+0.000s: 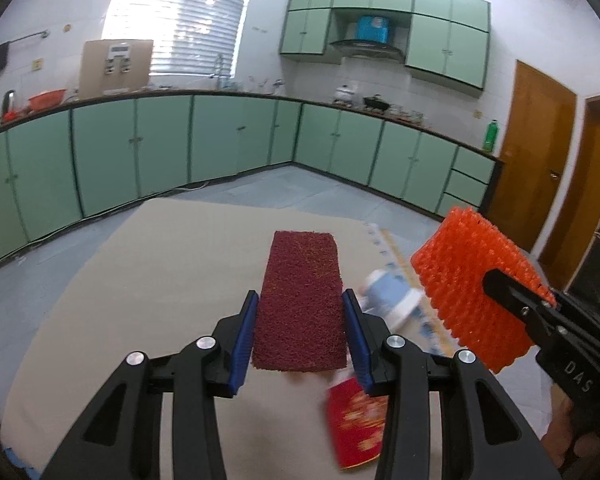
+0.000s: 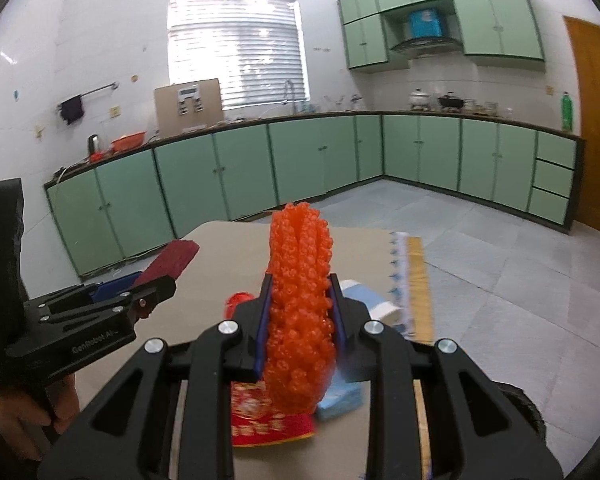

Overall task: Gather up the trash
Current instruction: 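Grasp the orange mesh net with the right gripper, then carry the pad and orange net over the black bin and open both grippers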

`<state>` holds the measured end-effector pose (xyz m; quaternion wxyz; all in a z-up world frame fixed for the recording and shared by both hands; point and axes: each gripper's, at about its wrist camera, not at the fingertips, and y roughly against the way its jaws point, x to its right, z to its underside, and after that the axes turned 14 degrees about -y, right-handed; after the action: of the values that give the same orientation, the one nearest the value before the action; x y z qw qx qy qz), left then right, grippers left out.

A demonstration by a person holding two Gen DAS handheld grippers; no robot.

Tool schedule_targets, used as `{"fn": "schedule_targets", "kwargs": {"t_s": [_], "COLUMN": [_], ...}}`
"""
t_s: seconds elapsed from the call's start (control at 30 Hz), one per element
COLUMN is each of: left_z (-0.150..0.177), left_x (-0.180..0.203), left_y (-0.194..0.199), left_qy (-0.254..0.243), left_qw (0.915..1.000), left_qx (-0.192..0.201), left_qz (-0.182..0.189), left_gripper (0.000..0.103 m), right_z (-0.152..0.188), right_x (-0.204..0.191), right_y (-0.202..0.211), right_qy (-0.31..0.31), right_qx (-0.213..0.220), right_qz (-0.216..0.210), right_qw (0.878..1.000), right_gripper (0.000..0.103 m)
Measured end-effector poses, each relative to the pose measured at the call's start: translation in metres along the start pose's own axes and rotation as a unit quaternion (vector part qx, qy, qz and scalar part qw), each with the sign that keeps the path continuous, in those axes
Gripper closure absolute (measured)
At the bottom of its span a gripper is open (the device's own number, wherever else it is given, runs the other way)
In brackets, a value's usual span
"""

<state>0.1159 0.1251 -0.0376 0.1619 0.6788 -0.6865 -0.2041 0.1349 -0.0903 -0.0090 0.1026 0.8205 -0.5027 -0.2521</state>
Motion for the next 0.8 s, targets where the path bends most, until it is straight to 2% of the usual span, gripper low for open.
{"fn": "schedule_targets", "kwargs": {"t_s": [0.37, 0.8], "left_z": [-0.024, -0.03], "left_x": [0.077, 0.176], "left_y": [-0.023, -0.052], "left_qy": [-0.033, -0.081], "left_qw": [0.9964, 0.9839], "left_qx": [0.013, 0.006], "left_qz": [0.077, 0.159], "left_gripper": [0.062, 0.062], "right_z": [-0.013, 0.009], "right_x": [0.085, 0.174], "right_y": [0.041, 0.082], "right_qy": [-0.036, -0.074], "right_qx": [0.035, 0.048], "right_qz": [0.077, 0.16], "right_qw": [0.996, 0.983], "right_gripper": [0.079, 0.079]}}
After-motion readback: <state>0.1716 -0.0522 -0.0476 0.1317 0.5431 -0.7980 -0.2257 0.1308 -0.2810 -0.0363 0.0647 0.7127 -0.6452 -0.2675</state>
